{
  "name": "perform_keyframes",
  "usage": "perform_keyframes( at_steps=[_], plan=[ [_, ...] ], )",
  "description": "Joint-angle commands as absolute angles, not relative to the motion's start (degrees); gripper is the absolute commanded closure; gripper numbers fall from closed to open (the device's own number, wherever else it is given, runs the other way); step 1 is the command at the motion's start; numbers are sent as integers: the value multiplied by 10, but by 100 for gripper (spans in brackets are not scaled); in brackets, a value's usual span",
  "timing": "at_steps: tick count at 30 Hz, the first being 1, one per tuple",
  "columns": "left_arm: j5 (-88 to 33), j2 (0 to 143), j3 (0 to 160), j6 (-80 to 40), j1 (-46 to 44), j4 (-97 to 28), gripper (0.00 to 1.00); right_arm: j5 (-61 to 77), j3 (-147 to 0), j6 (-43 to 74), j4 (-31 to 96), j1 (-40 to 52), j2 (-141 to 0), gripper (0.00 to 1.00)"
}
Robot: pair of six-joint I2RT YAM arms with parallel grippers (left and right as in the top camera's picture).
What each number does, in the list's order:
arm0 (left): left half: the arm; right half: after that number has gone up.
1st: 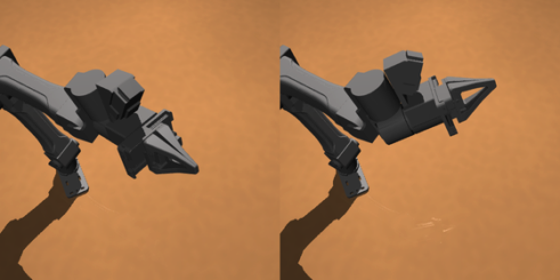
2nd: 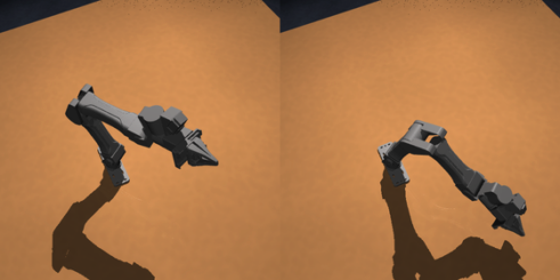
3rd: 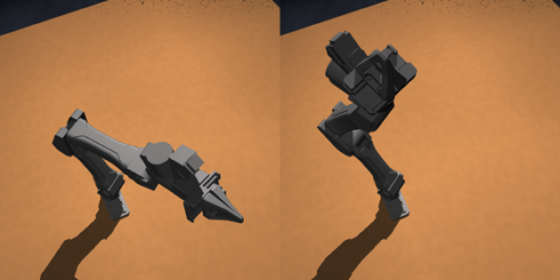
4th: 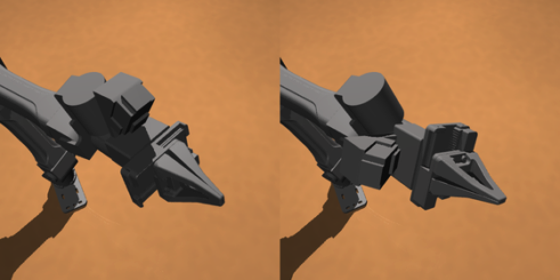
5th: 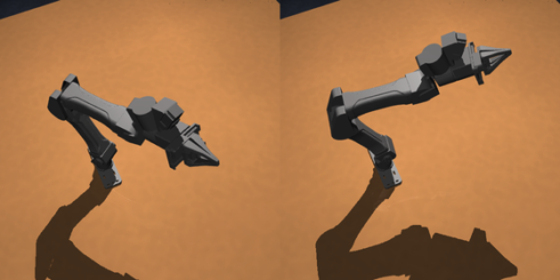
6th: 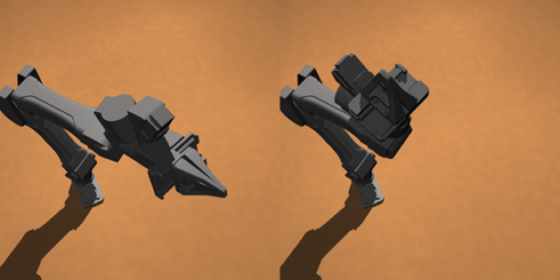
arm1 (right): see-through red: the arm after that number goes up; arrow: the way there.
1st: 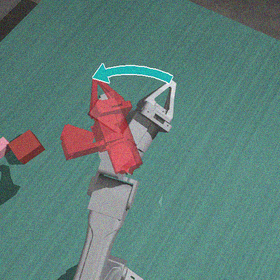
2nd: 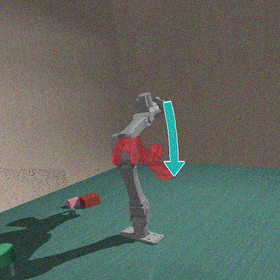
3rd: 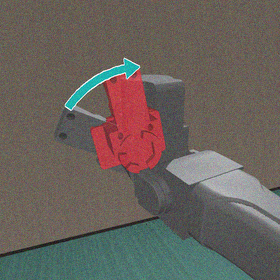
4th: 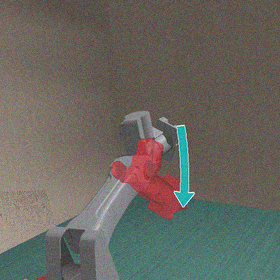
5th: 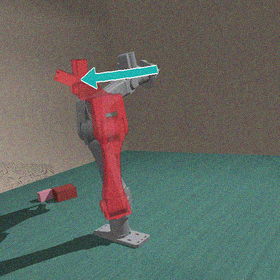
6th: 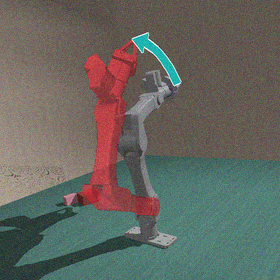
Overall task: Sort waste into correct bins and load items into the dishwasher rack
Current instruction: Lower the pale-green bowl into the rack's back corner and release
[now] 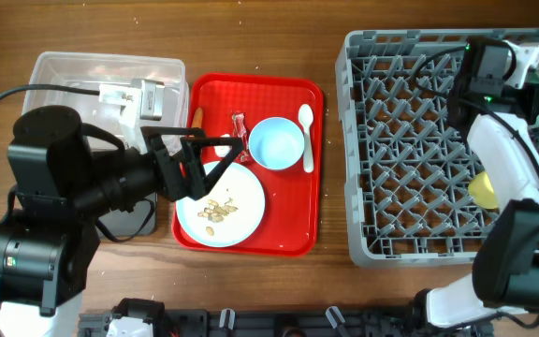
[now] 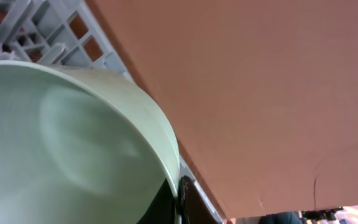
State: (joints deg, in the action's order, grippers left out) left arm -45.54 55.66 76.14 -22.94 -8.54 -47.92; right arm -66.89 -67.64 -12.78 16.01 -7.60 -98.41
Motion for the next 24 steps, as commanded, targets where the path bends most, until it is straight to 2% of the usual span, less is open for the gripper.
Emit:
perform_keyframes(
  at_steps=[1,24],
  plan=[
    [-464,557,768,-216,-88,-478,0,-669,-685,-135,157,-77,-1009,96],
    [-464,557,768,-216,-88,-478,0,-677,-677,-133,202,-31,-1015,96]
  ],
)
